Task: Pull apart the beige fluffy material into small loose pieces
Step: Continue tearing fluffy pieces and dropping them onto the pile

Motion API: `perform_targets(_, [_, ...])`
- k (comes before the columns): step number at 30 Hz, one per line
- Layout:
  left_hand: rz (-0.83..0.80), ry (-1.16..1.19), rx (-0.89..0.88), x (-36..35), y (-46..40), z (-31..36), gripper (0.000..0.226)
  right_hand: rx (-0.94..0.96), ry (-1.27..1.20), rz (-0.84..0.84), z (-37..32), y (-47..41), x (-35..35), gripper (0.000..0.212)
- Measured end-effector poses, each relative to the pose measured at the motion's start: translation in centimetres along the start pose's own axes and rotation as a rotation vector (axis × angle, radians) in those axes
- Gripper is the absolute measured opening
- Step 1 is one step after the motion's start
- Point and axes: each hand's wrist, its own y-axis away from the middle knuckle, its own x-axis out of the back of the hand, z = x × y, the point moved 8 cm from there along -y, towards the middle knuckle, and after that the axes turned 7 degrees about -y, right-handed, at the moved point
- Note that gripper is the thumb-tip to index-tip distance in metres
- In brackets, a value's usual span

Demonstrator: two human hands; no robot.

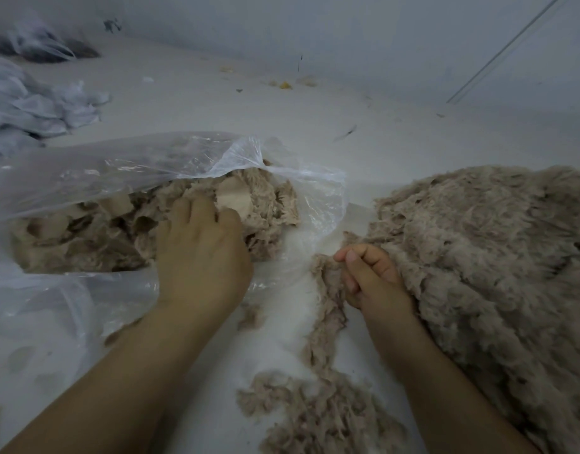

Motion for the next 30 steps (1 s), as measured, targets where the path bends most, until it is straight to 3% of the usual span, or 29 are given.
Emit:
perform_targets(5, [0.029, 0.249, -0.201, 0.1, 1.4, 3.6, 0.006, 0.014, 0.026, 0.026, 0.0, -0.1, 0.2, 0.027])
perform_targets(8, [-0.132, 0.374, -0.318, -1.6, 2.5, 6.6, 0.01, 0.018, 0.045, 0.032, 0.0, -0.1, 0.3, 0.025])
perform_targets(11, [-0.34, 0.594, -0.176, -3.6, 4.0, 7.3, 0.017, 0.015, 0.054, 0.039, 0.0, 0.0, 0.3, 0.024])
perform_targets(16, [-0.453, 0.992, 0.043, -4.3, 5.2, 7.7, 0.017, 0.032, 0.071, 0.045, -0.3, 0.0, 0.2, 0.018])
perform_targets(18, [-0.391, 0.969, 0.076, -4.3, 4.1, 7.1, 0.03, 0.033, 0.058, 0.034, -0.2, 0.0, 0.1, 0.018])
perform_targets(20, [-0.407, 0.82, -0.077, -4.3, 2.6, 8.0, 0.051, 0.036, 0.043, 0.03, -0.3, 0.0, 0.0, 0.02])
perform_targets(21, [-0.455, 0.7, -0.179, -4.6, 2.2, 8.8, 0.051, 0.037, 0.037, 0.033, -0.3, 0.0, 0.0, 0.021])
perform_targets(23, [-0.519, 0.516, -0.275, -5.1, 1.9, 9.8, 0.029, 0.033, 0.037, 0.038, -0.2, 0.0, 0.0, 0.022])
perform_targets(25, [-0.434, 0.541, -0.236, -4.4, 1.9, 9.8, 0.011, 0.02, 0.047, 0.035, 0.2, 0.0, 0.2, 0.019])
perform_targets(30, [-0.019, 0.847, -0.139, -1.3, 2.0, 7.7, 0.019, -0.03, 0.073, -0.049, 0.7, -0.1, -0.2, 0.018])
